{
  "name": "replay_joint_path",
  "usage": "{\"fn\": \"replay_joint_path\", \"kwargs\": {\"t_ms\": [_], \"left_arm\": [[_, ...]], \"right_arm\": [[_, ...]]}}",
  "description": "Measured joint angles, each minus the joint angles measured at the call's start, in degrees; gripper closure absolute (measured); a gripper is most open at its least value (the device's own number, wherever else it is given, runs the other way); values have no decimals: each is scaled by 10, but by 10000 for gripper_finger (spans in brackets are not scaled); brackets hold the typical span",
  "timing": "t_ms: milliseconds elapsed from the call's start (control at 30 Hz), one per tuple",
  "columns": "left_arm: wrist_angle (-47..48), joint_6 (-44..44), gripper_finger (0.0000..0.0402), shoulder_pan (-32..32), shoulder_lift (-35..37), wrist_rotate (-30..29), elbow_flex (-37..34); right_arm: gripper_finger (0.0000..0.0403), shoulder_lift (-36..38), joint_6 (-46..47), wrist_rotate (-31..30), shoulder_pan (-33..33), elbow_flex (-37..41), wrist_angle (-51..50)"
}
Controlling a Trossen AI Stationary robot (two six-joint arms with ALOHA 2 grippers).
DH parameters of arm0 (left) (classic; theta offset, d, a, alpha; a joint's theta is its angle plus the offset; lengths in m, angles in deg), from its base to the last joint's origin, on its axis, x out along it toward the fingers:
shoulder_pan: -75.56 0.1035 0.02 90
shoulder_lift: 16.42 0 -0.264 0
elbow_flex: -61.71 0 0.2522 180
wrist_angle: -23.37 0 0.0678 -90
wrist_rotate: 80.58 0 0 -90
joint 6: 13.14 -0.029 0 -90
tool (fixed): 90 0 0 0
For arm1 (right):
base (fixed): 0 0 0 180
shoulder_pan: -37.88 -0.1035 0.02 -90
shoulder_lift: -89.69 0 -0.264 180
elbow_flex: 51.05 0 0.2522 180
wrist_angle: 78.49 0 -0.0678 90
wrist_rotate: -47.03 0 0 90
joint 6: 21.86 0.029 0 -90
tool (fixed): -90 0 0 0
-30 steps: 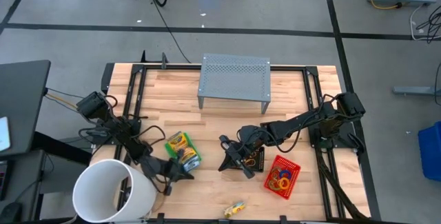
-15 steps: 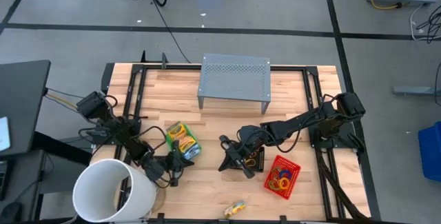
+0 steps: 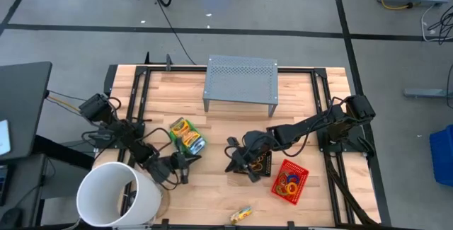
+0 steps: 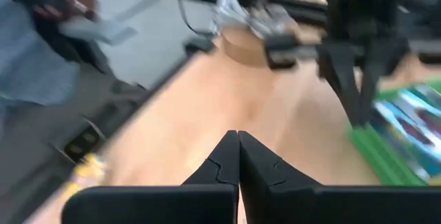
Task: Pick & Place Office Desk Supplies
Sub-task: Adjust the green bin, then adjust the yellow crayon boxes in the green bin
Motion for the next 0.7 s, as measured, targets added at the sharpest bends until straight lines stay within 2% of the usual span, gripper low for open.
{"fn": "replay_joint_path", "kwargs": {"t_ms": [100,200,267,333,467,600,700], "left_arm": [[-47,-43,401,8,0,-36,0],[-43,-49,401,12,0,-81,0],[-41,-56,401,12,0,-78,0],[-56,-71,401,12,0,-48,0],[-103,-97,401,11,0,-31,11],[-131,-194,401,17,0,-35,60],[-132,-264,401,29,0,-34,109]], "right_arm": [[400,0,-11,-51,0,0,-34],[401,0,-13,-78,-1,0,-58],[401,0,-13,-81,-3,0,-67],[401,0,-13,-75,-6,0,-72],[401,0,-27,-35,-7,0,-93],[402,0,-54,-111,-7,0,-104],[402,0,-91,-131,-3,0,-124]]}}
